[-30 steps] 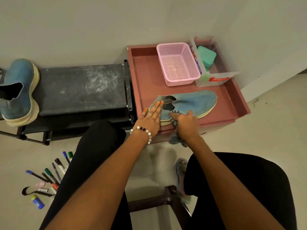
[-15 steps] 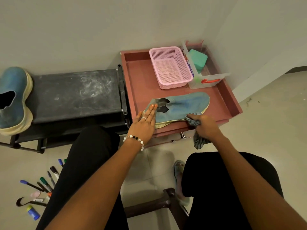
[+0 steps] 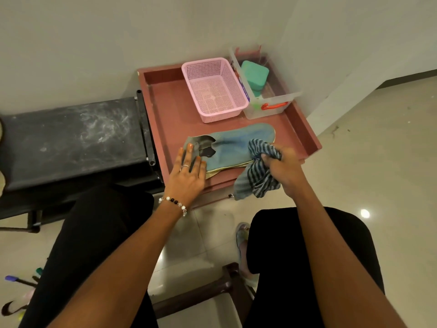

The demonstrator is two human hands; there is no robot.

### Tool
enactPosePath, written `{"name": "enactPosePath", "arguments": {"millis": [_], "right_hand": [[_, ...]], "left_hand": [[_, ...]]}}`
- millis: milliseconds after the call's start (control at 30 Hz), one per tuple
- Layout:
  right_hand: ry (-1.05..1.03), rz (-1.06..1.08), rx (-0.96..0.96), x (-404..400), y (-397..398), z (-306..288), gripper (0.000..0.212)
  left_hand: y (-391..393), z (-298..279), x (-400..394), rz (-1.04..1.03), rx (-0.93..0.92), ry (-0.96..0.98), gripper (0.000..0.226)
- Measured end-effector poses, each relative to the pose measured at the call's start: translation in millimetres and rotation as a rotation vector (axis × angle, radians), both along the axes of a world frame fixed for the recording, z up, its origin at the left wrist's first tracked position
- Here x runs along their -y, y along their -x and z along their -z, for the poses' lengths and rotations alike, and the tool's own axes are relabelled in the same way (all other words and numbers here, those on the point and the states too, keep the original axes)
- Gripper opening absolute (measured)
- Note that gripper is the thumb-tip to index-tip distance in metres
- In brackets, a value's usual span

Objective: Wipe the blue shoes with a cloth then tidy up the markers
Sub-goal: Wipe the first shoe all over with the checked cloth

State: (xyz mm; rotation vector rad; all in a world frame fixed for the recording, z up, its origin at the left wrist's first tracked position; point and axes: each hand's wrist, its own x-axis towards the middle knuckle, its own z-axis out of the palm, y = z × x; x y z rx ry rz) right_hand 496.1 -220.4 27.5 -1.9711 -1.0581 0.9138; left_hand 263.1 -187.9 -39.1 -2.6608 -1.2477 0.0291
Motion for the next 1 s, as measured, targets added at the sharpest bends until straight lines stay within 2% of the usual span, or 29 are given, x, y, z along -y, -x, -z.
{"name": "enactPosePath", "arguments": {"millis": [167, 233, 367, 433, 567, 700, 767, 900, 1000], "right_hand": [[-0.063, 0.196, -0.098, 6, -6, -5, 0.010], [-0.094, 0.245, -0.084, 8, -3, -9, 0.009], [-0.245, 0.307, 0.122, 8, 7, -25, 0.017], [-0.351, 0.282, 0.230, 7, 10, -32, 0.024], [-0.385, 0.018, 0.454, 1, 30, -20, 0.034], [-0.223, -0.190, 0.623, -2, 79, 9, 0.059], [-0.227, -0.326, 0.718, -2, 104, 21, 0.064], [-0.317, -0.690, 0.806, -2, 129, 28, 0.062], [-0.443, -0.757, 0.898, -10, 103, 24, 0.050]], "left_hand": [[1, 0, -7, 0.094, 0.007, -0.041, 0.023], [4, -5, -9, 0.106, 0.042, -0.042, 0.028], [9, -24, -6, 0.048, 0.153, 0.068, 0.048], [15, -31, -6, 0.022, 0.184, 0.111, 0.050], [27, -30, -8, -0.012, 0.219, 0.220, 0.051], [26, -31, -9, -0.097, 0.309, 0.304, 0.060], [27, -30, -9, -0.183, 0.290, 0.344, 0.066], [26, -29, -6, -0.273, 0.271, 0.360, 0.073], [26, -30, -5, -0.289, 0.297, 0.361, 0.074]]}}
